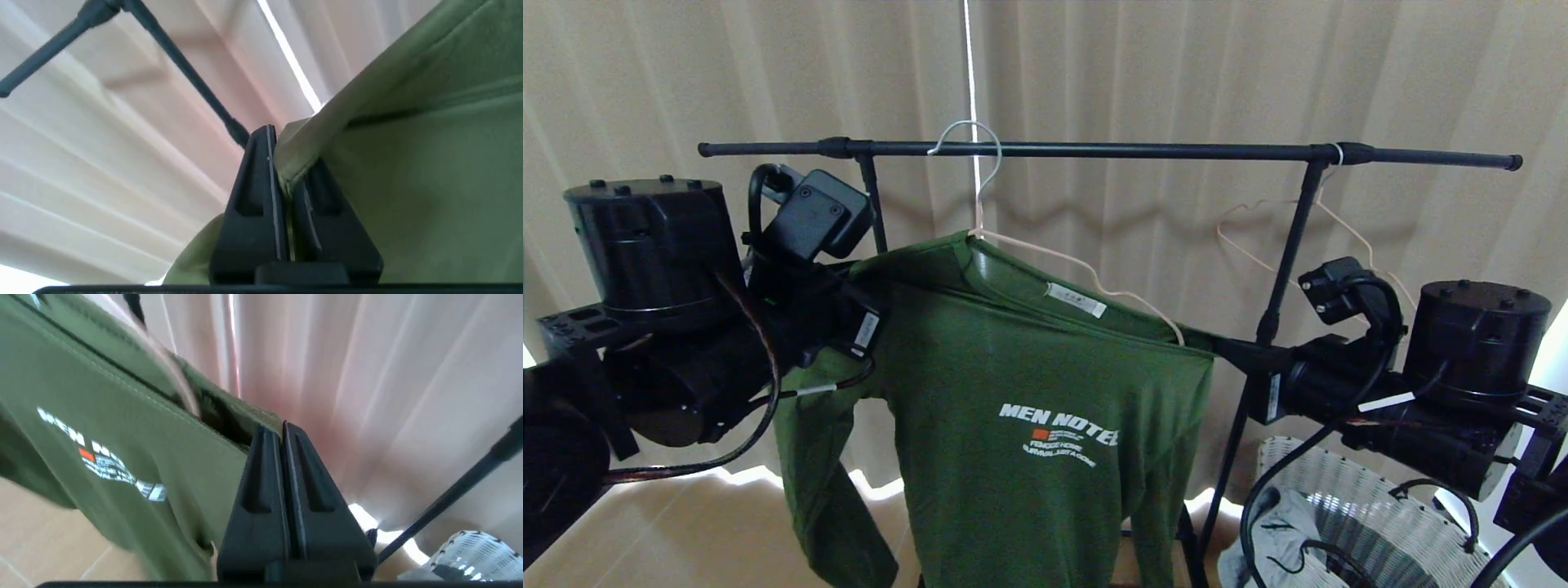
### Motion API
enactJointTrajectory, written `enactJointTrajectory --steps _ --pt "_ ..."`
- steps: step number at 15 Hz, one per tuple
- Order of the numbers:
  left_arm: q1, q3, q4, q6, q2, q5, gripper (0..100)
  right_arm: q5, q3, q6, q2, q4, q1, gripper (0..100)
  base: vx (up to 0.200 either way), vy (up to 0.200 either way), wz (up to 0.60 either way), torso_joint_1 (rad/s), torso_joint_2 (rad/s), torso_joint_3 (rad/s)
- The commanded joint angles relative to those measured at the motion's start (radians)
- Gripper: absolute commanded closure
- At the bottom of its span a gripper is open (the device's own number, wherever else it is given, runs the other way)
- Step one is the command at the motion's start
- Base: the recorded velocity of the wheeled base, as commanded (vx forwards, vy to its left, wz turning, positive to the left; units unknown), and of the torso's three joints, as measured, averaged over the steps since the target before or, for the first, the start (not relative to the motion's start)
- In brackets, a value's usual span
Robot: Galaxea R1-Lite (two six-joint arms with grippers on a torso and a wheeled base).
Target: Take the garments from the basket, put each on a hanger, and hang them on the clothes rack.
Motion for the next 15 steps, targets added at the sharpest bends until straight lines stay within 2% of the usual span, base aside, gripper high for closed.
enactJointTrajectory --steps 1,2,4,6,7,9,10,13,15 --pt "0.003 0.035 0.001 0.023 0.001 0.009 100 0.003 -0.009 0.0 -0.018 -0.002 -0.002 100 0.0 0.0 0.0 0.0 0.0 0.0" --pt "0.003 0.058 -0.001 0.054 0.001 0.014 100 0.004 -0.009 -0.001 -0.037 0.003 -0.002 100 0.0 0.0 0.0 0.0 0.0 0.0" --pt "0.003 0.07 -0.002 0.06 0.004 0.016 100 0.006 -0.005 -0.02 -0.06 0.006 0.022 100 0.0 0.0 0.0 0.0 0.0 0.0" --pt "0.003 0.064 -0.002 0.062 0.006 0.017 100 0.007 -0.011 -0.035 -0.109 0.07 0.082 100 0.0 0.0 0.0 0.0 0.0 0.0" --pt "0.002 0.061 -0.002 0.06 0.006 0.017 100 0.013 -0.015 -0.035 -0.136 0.112 0.122 0 0.0 0.0 0.0 0.0 0.0 0.0" --pt "0.002 0.048 -0.002 0.054 0.006 0.019 100 0.016 -0.023 -0.038 -0.175 0.173 0.194 0 0.0 0.0 0.0 0.0 0.0 0.0" --pt "0.002 0.041 -0.012 0.048 0.006 0.023 100 0.016 -0.029 -0.07 -0.193 0.199 0.231 0 0.0 0.0 0.0 0.0 0.0 0.0" --pt "-0.017 0.022 -0.024 0.014 0.009 0.048 100 0.018 -0.063 -0.17 -0.184 0.218 0.24 0 0.0 0.0 0.0 0.0 0.0 0.0" --pt "-0.027 0.019 -0.024 -0.018 0.013 0.051 100 0.016 -0.136 -0.23 -0.123 0.218 0.237 0 0.0 0.0 0.0 0.0 0.0 0.0"
